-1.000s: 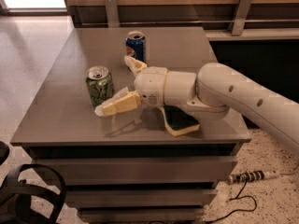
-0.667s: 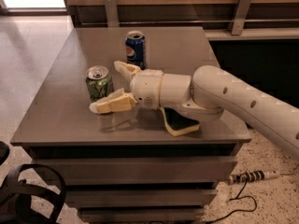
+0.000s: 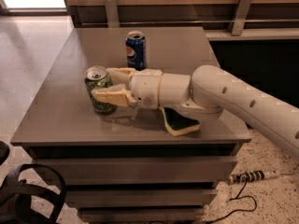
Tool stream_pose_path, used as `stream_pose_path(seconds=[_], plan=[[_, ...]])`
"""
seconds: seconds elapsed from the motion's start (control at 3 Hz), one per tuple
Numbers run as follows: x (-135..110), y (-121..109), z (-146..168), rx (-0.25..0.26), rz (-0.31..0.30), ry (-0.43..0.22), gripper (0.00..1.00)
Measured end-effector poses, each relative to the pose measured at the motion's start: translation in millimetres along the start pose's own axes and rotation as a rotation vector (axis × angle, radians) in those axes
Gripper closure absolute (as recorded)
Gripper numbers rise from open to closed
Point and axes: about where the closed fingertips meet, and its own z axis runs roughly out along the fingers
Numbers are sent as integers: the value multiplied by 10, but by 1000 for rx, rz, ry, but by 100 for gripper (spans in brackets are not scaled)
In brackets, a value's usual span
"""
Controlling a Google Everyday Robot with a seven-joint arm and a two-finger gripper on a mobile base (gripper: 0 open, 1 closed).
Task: Knock green can over
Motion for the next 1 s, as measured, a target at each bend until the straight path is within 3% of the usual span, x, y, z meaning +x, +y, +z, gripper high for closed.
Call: stream_pose_path(seconds=[0.33, 0.67, 1.0], plan=[[-9, 14, 17, -4, -1, -1, 86], [-18, 28, 33, -7, -2, -1, 100], [-18, 28, 33, -7, -2, -1, 100]])
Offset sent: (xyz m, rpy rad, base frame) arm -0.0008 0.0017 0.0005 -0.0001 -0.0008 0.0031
